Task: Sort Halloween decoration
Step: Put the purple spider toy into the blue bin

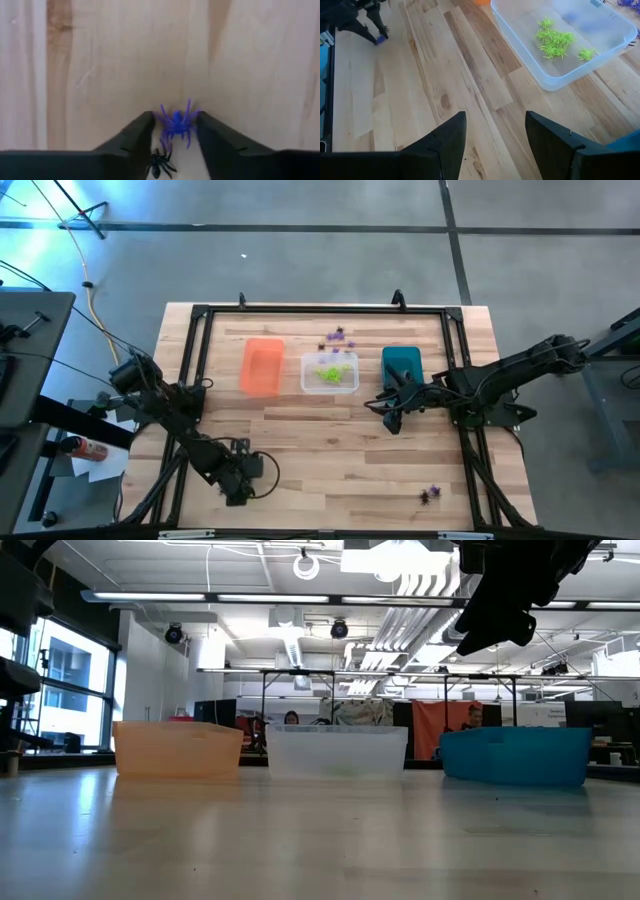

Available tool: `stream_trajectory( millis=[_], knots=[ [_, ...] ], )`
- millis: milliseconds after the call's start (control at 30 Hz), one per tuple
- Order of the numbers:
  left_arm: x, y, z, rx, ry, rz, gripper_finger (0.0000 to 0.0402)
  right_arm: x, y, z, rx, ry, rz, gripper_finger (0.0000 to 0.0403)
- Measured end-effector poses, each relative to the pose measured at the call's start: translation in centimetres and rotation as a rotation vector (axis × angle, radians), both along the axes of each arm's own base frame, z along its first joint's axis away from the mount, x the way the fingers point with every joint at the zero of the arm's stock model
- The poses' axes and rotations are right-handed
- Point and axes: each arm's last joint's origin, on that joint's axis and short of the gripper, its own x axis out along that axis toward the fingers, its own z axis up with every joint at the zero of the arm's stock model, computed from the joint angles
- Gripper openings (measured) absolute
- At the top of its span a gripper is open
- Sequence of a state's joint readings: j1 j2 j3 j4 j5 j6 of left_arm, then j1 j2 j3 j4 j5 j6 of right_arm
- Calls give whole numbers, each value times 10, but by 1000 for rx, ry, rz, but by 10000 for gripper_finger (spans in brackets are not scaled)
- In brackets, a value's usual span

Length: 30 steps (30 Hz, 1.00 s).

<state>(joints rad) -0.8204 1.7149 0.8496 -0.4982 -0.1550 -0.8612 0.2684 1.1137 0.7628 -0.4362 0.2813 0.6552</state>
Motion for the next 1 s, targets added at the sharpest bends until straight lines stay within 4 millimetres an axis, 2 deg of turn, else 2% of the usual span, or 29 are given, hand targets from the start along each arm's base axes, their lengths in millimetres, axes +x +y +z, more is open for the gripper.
stream_trajectory(
  millis=[100, 167, 333, 500, 700, 833, 1000],
  knots=[
    [0, 4, 1, 12, 7, 11, 39, 0, 0, 0, 0, 0, 0, 199],
    [1, 5, 4, -10, 8, 22, 17, 0, 0, 0, 0, 0, 0, 199],
    [0, 13, 22, -47, -11, 37, 4, 0, 0, 0, 0, 0, 0, 199],
    [-2, 23, 52, -99, -100, 19, 1, 0, 0, 0, -4, 1, 4, 199],
    [-5, 40, 96, -192, -298, 8, 1, 1, 0, 1, 8, -20, 2, 199],
    [-3, 62, 134, -221, -550, 58, 1, 11, 4, 13, 63, -168, 22, 199],
    [6, 102, 175, -159, -860, 103, 0, 24, 6, 42, 67, -495, 25, 199]
  ],
)
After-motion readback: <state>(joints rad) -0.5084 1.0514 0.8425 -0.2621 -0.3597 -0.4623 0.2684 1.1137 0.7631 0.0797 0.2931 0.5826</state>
